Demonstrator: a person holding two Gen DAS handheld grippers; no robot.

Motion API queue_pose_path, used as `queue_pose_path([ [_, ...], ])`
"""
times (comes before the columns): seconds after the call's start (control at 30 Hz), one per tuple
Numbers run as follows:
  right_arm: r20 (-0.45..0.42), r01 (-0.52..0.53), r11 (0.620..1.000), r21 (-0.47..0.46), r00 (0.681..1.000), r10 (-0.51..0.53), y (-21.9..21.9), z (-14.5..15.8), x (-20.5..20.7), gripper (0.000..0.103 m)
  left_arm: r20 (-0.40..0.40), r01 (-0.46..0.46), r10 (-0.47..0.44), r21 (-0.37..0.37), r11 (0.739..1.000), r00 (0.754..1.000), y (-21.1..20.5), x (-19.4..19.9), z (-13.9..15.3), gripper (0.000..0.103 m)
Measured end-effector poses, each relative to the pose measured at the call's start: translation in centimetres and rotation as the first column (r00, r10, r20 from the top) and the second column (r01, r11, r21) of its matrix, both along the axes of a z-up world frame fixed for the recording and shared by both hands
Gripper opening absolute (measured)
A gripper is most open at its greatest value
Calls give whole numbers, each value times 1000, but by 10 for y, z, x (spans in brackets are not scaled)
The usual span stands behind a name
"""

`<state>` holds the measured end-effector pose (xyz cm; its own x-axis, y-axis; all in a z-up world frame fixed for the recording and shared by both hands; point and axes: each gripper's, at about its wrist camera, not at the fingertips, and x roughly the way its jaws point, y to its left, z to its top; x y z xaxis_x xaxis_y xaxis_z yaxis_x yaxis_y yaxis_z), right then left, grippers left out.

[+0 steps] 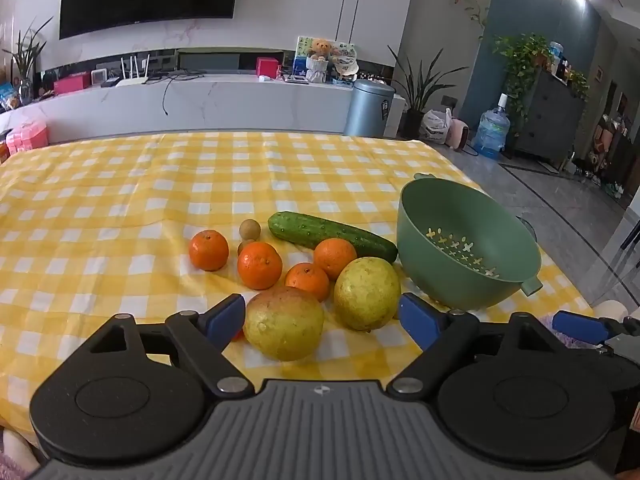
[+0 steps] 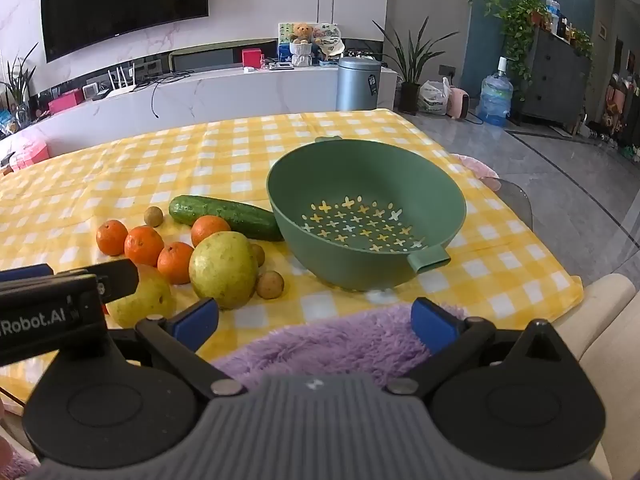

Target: Organize fruits

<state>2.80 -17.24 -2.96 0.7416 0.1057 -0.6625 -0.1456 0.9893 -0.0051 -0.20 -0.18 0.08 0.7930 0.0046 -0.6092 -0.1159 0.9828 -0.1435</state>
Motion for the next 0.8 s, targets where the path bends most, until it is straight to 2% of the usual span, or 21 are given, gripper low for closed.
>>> queue_pose_path([
  [0.07, 4, -2, 999, -33, 1000, 2, 1, 0, -1, 99, 4, 1, -1, 19, 1000, 1000, -3, -2, 0, 100],
  [0.3, -1, -2, 1000, -20, 1000, 2, 2, 0, 0, 99, -7, 3, -3, 11, 1000, 1000, -8, 5, -11, 100],
  [0.5, 9, 1, 1000, 2, 1000, -1, -2, 1, 0, 99, 0, 5, -5, -6, 1000, 1000, -5, 1, -2, 100],
  [0.8, 12, -4, 1000, -18, 1000, 4, -1, -2, -3, 99, -13, 2, -2, -4, 1000, 1000, -3, 3, -2, 101],
])
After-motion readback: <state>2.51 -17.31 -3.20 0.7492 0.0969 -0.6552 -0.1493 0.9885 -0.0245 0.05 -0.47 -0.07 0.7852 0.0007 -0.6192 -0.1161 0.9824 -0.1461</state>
